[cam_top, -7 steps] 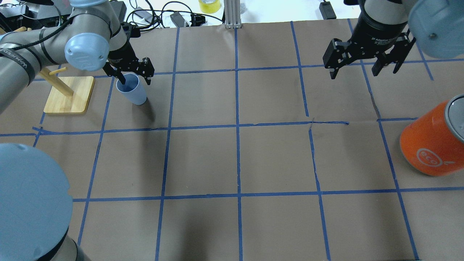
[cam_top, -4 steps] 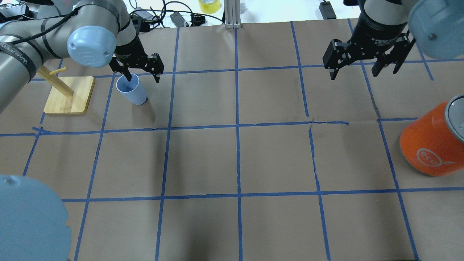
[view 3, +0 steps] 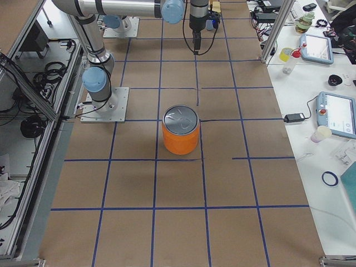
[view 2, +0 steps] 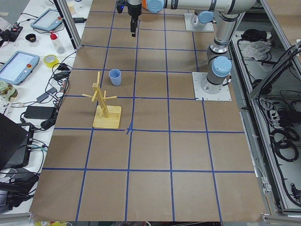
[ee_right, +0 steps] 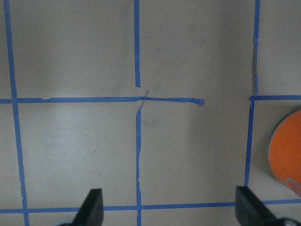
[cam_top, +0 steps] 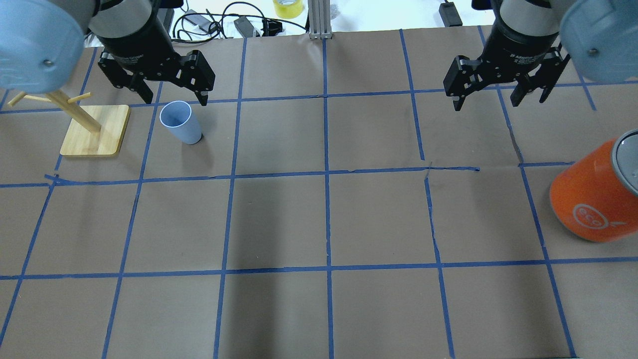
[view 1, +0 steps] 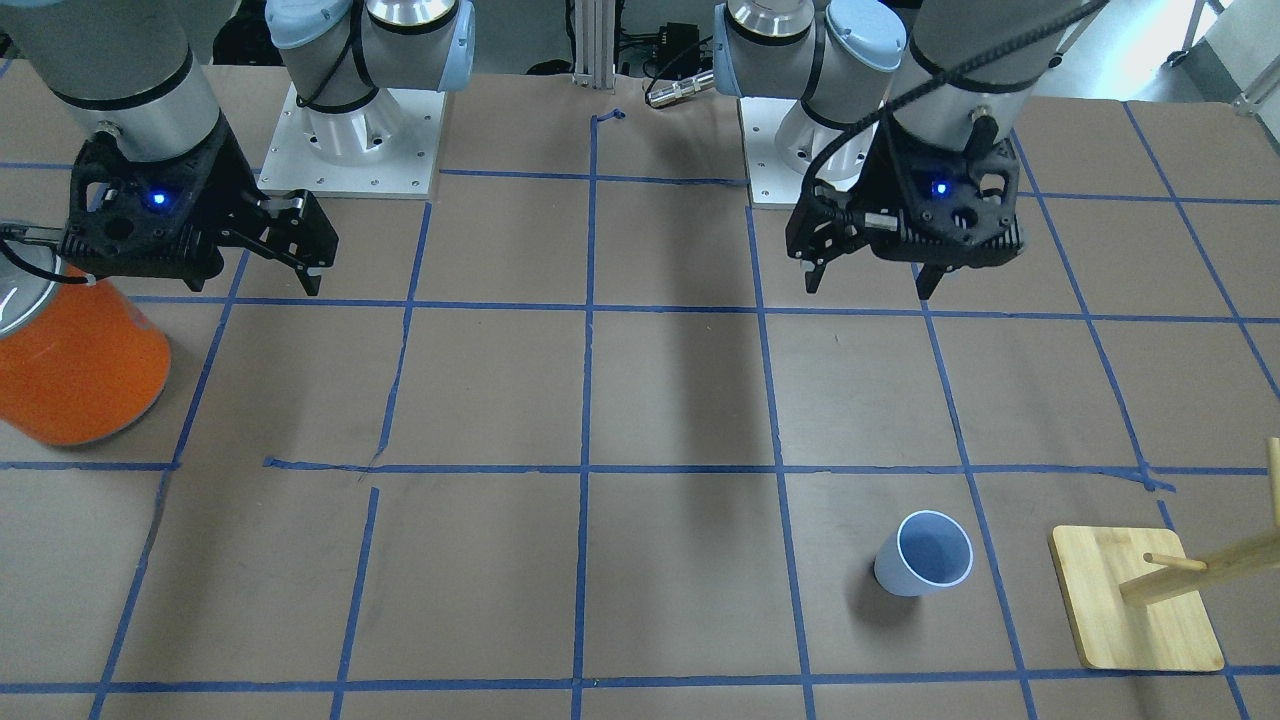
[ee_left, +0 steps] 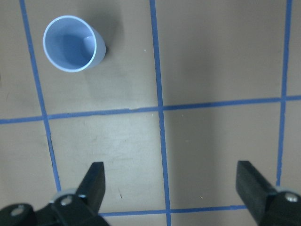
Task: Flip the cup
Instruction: 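Open the left gripper and raise it away from the cup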
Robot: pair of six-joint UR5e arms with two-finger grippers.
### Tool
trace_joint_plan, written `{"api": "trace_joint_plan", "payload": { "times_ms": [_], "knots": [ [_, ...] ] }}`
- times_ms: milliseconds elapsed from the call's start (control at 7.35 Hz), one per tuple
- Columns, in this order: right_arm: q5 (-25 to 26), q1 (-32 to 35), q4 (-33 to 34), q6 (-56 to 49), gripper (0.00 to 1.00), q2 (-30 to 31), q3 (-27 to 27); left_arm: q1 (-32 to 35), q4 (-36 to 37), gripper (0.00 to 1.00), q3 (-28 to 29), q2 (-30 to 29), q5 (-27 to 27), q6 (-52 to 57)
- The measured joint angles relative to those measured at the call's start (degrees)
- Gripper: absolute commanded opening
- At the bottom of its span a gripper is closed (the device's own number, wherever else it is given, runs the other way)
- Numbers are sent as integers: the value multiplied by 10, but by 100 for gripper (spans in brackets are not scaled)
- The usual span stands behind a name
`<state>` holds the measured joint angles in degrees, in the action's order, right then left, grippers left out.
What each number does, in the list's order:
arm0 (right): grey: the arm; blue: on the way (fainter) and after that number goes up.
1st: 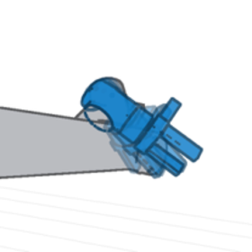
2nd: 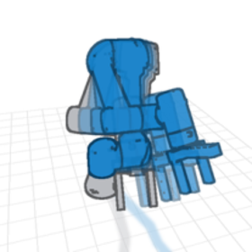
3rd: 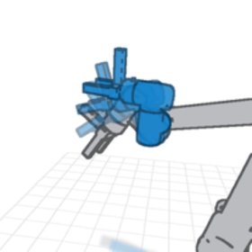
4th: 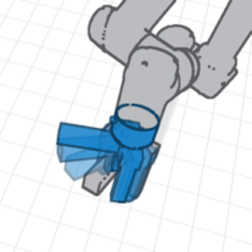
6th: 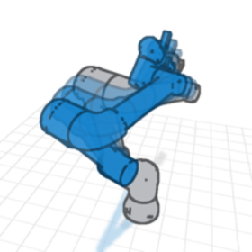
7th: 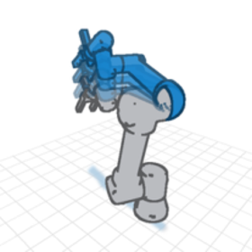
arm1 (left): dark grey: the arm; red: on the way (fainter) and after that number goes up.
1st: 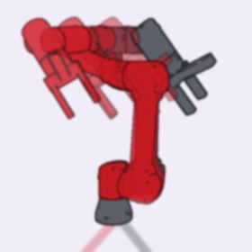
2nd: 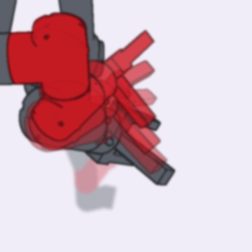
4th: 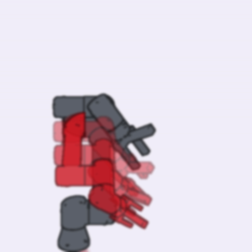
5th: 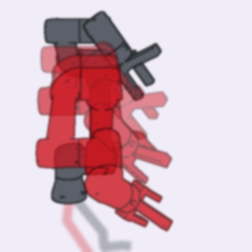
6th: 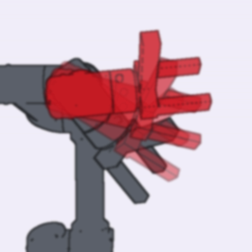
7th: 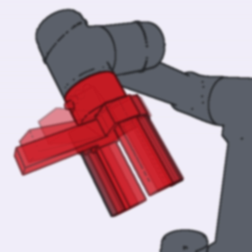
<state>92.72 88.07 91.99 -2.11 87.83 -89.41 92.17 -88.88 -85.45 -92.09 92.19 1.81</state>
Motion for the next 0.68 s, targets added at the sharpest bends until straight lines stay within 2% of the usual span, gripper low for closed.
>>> {"api": "trace_joint_plan", "payload": {
  "times_ms": [272,680],
  "knots": [
    [0,0,0,-1,100,0,0,0,-9,100,-18,42,-1,1],
    [-1,0,0,-1,100,0,0,0,-7,100,-34,69,-1,10]
  ]
}}
